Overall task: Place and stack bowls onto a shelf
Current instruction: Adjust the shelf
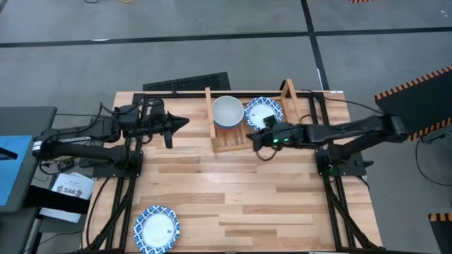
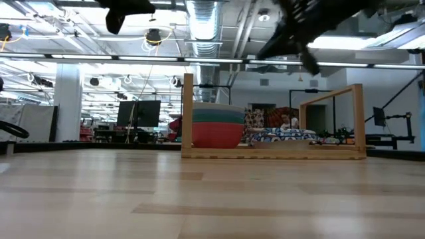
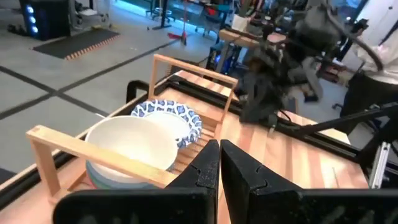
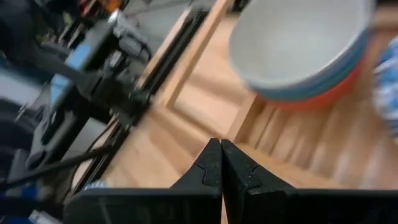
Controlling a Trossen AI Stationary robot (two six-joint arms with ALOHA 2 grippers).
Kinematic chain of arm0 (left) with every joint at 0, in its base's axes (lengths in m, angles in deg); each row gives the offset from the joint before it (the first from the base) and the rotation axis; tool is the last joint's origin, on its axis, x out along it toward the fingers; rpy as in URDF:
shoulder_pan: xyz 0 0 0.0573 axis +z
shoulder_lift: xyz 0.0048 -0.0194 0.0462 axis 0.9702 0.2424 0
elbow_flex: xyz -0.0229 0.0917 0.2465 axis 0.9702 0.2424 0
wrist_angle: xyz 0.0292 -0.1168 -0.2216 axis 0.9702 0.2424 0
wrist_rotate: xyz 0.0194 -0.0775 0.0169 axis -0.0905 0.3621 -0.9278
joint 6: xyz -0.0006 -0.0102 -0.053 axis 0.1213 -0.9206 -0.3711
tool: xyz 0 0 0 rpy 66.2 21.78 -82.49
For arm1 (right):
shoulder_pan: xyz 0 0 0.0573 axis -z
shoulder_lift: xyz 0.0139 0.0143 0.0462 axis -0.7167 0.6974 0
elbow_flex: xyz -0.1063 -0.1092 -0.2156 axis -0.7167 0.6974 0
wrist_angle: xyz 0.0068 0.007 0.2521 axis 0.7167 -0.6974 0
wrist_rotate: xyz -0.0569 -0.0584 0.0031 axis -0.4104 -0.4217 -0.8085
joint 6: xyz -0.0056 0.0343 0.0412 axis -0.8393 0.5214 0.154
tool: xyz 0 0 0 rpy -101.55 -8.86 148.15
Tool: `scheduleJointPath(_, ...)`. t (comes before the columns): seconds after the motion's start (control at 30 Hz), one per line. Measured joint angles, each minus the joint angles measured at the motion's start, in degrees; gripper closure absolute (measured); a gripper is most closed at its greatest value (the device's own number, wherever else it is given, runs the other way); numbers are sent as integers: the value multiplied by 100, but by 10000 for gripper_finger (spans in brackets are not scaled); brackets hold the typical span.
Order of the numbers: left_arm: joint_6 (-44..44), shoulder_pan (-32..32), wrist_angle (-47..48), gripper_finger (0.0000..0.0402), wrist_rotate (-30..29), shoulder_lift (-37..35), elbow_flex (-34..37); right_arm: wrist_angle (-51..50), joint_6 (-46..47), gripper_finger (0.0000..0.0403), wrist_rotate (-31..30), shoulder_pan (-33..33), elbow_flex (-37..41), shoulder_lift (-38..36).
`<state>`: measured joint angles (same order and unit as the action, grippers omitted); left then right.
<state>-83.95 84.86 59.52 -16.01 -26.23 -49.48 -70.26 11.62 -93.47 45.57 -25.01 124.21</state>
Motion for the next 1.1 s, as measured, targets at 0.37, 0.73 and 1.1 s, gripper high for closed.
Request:
scheduleJointPath(0.37, 134, -26, -1105, 401, 17, 109, -1, 2096, 863, 387, 200, -2, -497, 2383)
scheduleJointPath(0.73, 193, -26, -1323, 401, 26, -118, -4, 1311, 914, 387, -109, 43, -1751, 3463)
scheduleJointPath(1.1, 220, -26, -1318, 401, 72, -206, -4, 983, 777, 387, -145, -6, -2179, 3741)
